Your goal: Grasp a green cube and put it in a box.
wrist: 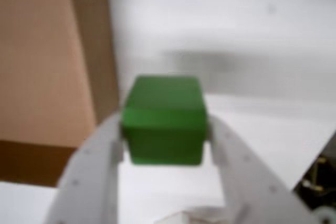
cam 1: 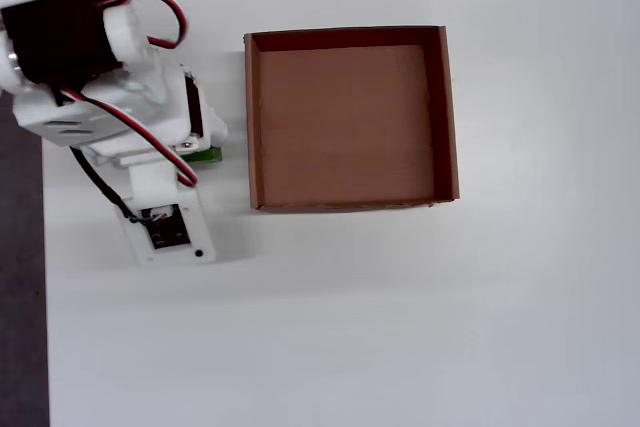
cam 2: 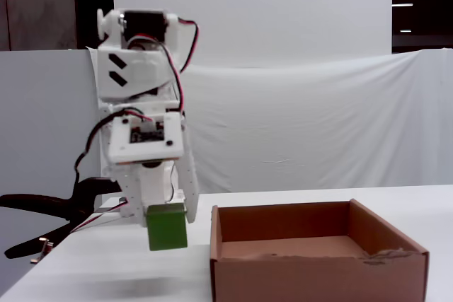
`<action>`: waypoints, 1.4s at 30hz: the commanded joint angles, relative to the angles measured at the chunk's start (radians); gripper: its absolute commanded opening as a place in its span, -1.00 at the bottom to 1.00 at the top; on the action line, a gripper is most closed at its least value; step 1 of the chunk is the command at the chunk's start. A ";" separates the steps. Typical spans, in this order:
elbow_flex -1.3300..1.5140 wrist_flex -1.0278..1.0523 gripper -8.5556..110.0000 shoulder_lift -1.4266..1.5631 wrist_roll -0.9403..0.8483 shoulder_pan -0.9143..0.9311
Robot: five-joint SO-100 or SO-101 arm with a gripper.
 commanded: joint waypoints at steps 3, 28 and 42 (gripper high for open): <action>-0.130 0.035 -0.61 0.100 0.038 -0.038; -0.298 0.015 -0.61 0.008 0.288 -0.367; -0.072 -0.179 -0.60 -0.074 0.301 -0.434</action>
